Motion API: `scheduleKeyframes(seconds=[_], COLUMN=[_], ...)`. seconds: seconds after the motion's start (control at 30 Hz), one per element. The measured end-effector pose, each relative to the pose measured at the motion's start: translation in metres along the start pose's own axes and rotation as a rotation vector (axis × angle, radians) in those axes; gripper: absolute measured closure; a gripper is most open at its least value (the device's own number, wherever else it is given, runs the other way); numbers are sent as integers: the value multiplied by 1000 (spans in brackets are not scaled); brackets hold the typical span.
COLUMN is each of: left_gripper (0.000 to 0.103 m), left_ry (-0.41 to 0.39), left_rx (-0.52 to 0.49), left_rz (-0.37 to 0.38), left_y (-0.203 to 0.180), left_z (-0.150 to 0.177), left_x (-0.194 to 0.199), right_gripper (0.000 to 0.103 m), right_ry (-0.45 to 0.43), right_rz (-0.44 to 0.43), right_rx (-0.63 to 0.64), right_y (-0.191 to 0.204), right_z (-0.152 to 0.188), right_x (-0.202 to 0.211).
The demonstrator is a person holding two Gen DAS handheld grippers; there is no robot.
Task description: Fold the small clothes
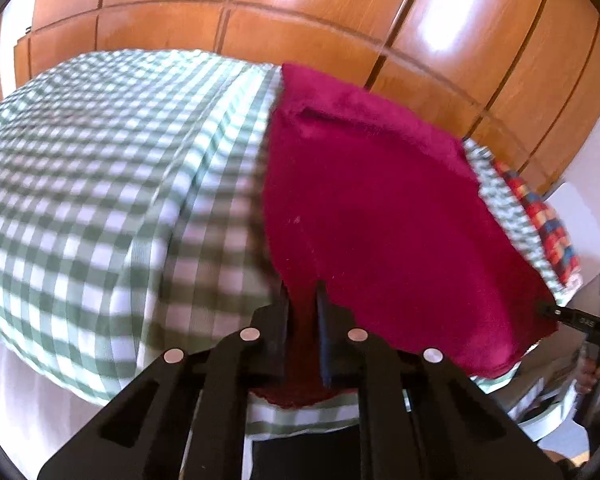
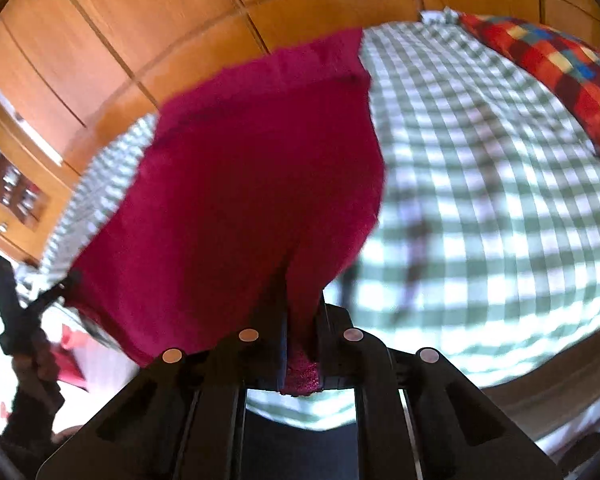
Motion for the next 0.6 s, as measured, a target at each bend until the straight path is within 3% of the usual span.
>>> scheduleKeyframes(seconds=[0.13,0.23,0.53,0.6], left_gripper=[93,93,93,89], left_ry=[-52,-78,-63,-58], left_rx=[48,87,97,86], left_rz=[91,146,88,52], left_y=[-1,-3,-17,-23], left_z=[-34,-69,-151,-167], left_x=[11,4,-65,-81], right_gripper=[93,93,93,93], right_ry=[-87,-130,-78,-77], right_rz=[-64,-60,57,76], right_rx=[-7,-10,-47,-45], right_y=[9,9,-21,-24], right_z=[-43,-81,-159,-171], right_x=[4,-7,-72,-83])
Point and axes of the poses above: each gripper's, at about its wrist camera, not at the fingertips, and x roughly against the way its jaws point, y to its left, z to its underside, the point moved 3 cm from there along -x, roughly the way its jaws point, and after that the axes turned 12 degrees about -z, right-handed, at the moved point
